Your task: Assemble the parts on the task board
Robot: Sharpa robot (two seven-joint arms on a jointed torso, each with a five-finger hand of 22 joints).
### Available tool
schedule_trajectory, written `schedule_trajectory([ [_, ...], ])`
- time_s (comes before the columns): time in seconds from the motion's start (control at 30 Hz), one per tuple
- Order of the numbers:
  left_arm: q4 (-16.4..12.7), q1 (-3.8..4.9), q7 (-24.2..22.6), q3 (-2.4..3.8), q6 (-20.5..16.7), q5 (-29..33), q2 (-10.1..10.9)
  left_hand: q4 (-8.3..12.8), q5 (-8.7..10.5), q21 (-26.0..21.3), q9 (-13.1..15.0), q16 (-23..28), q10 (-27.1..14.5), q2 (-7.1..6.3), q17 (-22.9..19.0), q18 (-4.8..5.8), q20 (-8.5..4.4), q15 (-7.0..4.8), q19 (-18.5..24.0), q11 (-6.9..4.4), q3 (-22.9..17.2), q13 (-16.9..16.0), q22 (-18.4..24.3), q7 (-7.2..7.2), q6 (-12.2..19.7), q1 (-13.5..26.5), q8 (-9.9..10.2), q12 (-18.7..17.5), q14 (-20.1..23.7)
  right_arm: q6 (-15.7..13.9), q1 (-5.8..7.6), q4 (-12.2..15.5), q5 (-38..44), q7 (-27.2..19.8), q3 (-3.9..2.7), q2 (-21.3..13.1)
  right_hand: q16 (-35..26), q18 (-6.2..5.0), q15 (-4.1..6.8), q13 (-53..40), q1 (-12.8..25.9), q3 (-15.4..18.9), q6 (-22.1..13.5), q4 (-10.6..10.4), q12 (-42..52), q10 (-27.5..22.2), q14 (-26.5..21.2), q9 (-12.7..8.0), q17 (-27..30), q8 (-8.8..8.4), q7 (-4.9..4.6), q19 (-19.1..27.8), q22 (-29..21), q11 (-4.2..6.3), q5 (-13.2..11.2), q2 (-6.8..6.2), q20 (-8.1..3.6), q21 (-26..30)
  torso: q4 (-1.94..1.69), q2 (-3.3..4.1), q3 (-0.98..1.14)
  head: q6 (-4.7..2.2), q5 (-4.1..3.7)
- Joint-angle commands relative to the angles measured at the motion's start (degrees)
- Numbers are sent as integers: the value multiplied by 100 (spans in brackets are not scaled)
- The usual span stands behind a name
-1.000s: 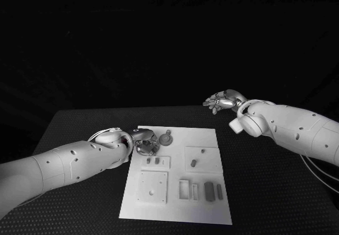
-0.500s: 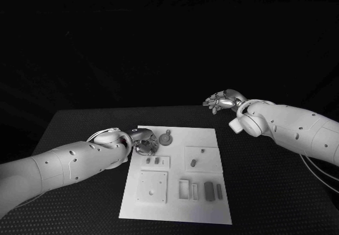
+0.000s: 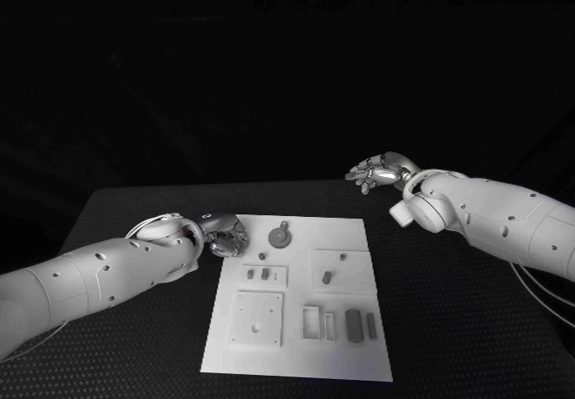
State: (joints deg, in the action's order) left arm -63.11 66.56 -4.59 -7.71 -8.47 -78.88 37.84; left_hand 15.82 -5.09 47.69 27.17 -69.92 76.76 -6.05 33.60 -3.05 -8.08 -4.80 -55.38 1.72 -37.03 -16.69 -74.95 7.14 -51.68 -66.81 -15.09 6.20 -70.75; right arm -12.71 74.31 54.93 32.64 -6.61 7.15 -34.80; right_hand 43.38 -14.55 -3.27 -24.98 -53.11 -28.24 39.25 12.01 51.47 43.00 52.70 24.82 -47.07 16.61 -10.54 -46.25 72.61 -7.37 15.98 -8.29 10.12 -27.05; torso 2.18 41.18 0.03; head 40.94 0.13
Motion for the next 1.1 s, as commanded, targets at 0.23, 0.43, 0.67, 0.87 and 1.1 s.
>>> schedule_trajectory([
  [0.23, -83, 121, -20, 140, 62, 1986, 241, -38, 12, -108, 5, 133, -224, 7, -74, -3, -157, 88, 89, 85, -22, 21, -64, 124, -31, 21, -47, -68, 85, 55, -5, 447, 1116, -140, 0, -297, 25, -42, 34, 50, -398, -304, 18, 166, 46, 5, 97, -11, 78, 62, -122, -132, 43, 11, -107, 64, -45, 27, -4, -9, 7, -40, -30],
  [0.43, -395, 328, -227, 157, -109, 3163, 477, -239, 116, -666, 11, 1048, -528, -135, -510, 103, 62, 284, 617, 276, 52, 77, 174, 163, 56, 384, -72, -206, 689, 198, -76, 1028, 1708, -195, 17, -697, -42, -42, 39, 252, -874, -870, 323, 272, -155, -68, 190, 71, 262, 231, -47, -217, 81, -50, -455, 119, -41, 138, -13, -7, 0, -126, -113],
  [0.67, -769, 367, -647, 155, -465, 6081, 760, -356, 159, -1043, 47, 1871, -485, -193, -837, 206, 132, 351, 766, 300, 164, 49, 327, 169, 97, 508, -162, -150, 693, 259, -170, 1480, 2960, -136, 85, -1020, 128, -45, 176, 1278, -1159, -1647, 770, 273, -1700, 664, 709, 223, 442, 377, 49, -801, 189, -36, -954, 172, -211, 153, 22, -17, 5, -147, -112],
  [0.87, -840, 366, -1025, 153, -416, 6315, 785, -308, 120, -1214, 54, 2211, -427, -134, -900, 280, 177, 406, 947, 310, 324, 33, 325, 174, 112, 584, -203, -123, 830, 228, -214, 1711, 3919, 25, 205, -1115, 251, -45, 282, 1555, -1024, -1457, 983, 229, -2290, 1268, 1035, 236, 489, 376, 75, -1148, 304, 88, -796, 59, -352, 80, 24, -45, -1, -122, -109],
  [1.1, -1077, 362, -1180, 150, -506, 5987, 788, -156, 171, -1301, 52, 2465, -440, -127, -921, 275, 211, 453, 967, 312, 527, 36, 308, 170, 153, 606, -220, -138, 842, -60, -341, 1903, 4781, 228, 234, -1107, 305, -45, 350, 1691, -956, -1350, 1109, 76, -2747, 1665, 1232, 209, 524, 348, 114, -1359, 333, 142, -609, -201, -447, 48, 36, -52, -2, -109, -86],
])
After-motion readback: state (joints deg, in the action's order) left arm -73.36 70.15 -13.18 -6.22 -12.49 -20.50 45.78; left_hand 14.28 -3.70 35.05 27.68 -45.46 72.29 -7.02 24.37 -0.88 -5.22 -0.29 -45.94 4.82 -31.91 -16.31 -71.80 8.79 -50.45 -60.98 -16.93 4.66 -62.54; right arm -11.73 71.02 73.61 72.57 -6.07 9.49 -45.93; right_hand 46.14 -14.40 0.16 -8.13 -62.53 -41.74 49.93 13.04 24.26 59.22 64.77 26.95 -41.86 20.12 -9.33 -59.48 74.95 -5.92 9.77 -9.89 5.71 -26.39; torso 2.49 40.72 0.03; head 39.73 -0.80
